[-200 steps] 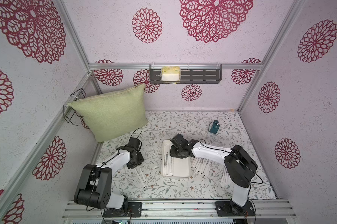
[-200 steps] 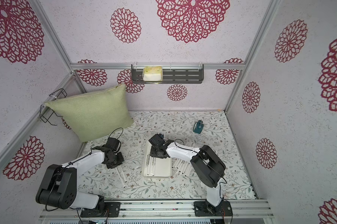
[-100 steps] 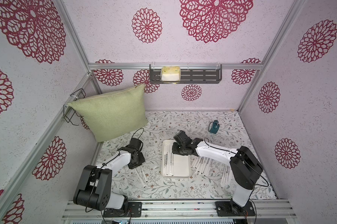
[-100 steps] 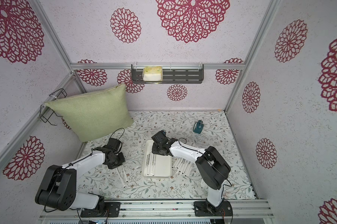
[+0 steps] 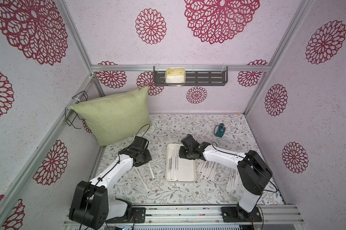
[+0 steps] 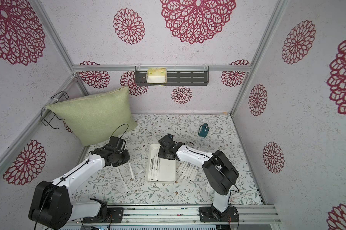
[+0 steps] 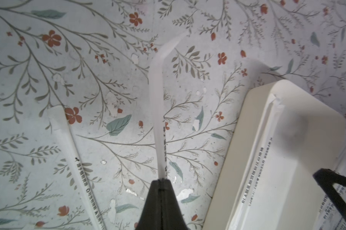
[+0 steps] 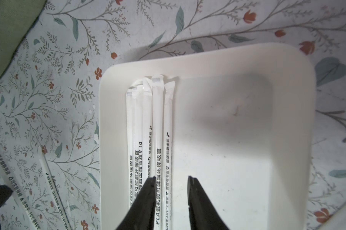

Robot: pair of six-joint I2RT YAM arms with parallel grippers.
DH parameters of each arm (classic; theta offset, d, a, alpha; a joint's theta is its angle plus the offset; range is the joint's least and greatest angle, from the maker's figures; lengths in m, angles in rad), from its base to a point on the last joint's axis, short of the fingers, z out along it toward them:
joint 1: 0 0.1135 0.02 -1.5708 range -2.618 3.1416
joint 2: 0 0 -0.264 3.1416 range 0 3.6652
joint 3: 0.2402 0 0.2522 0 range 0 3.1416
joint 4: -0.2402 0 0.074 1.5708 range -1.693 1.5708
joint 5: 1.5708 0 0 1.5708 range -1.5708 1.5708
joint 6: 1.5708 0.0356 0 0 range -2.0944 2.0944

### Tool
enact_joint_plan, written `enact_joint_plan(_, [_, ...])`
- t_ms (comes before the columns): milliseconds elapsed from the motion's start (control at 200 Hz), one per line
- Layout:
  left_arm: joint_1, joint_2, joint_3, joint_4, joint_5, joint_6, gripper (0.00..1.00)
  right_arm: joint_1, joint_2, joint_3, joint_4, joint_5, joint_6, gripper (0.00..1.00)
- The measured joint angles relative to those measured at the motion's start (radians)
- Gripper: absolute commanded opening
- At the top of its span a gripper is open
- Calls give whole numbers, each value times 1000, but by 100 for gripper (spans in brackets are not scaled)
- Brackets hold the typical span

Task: Put the straws into the storage box
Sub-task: Place the straw in the storage box.

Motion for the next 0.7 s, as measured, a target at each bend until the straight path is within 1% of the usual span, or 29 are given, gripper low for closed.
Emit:
enact_joint_plan(135, [-87,0,105,-2,15,-8,0,-32,-42,-15,1,2,-6,33])
enact_joint_plan(235, [-166,37,176,47,40,-21,0,-70,-74,-19,2,5,-14,32])
enact_joint_plan(335, [-229,127,220,123,83,-35,0,-111,-116,-32,-1,11,-26,32])
enact_joint_plan(505, [-312,328,254,238,139,-55,0,-166,-175,-55,-11,32,-47,32])
enact_joint_plan(700, [-355,442,253,320,191,-79,0,-180,-189,-91,-16,35,-51,32])
